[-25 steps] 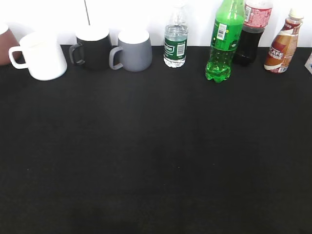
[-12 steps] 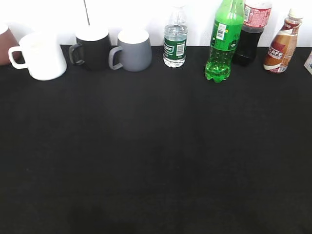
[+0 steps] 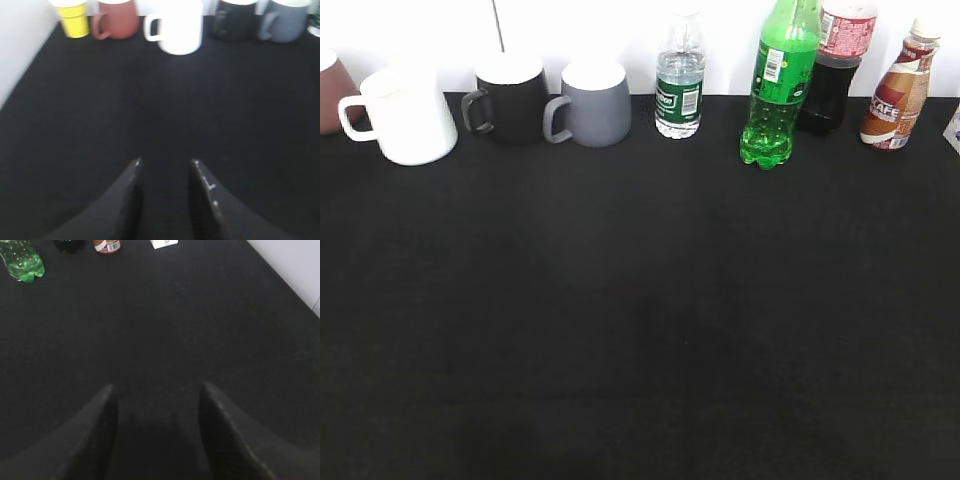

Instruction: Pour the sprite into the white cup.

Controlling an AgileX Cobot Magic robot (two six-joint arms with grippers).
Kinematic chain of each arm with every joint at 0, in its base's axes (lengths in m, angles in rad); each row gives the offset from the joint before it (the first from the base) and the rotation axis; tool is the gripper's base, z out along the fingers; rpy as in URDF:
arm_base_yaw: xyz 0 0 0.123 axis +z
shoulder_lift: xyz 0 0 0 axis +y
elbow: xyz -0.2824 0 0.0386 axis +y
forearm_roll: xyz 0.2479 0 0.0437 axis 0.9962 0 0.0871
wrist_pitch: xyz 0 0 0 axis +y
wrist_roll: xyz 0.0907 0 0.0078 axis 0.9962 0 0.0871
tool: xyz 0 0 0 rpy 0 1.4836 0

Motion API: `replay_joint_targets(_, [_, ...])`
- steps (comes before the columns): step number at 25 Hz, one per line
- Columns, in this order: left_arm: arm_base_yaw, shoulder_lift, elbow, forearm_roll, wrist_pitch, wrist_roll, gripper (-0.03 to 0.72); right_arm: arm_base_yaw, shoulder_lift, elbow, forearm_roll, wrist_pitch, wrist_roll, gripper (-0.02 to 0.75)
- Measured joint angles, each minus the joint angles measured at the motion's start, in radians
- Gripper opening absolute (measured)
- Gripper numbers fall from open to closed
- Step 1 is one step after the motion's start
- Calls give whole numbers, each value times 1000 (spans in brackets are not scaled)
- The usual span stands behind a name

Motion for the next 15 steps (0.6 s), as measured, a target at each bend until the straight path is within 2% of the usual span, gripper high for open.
replay_joint_targets(5, [-55, 0, 0, 0, 0, 0, 240, 0, 0, 0, 0, 0, 0, 394])
replay_joint_targets(15, [-56, 0, 0, 1, 0, 0, 237, 0, 0, 0, 0, 0, 1, 393])
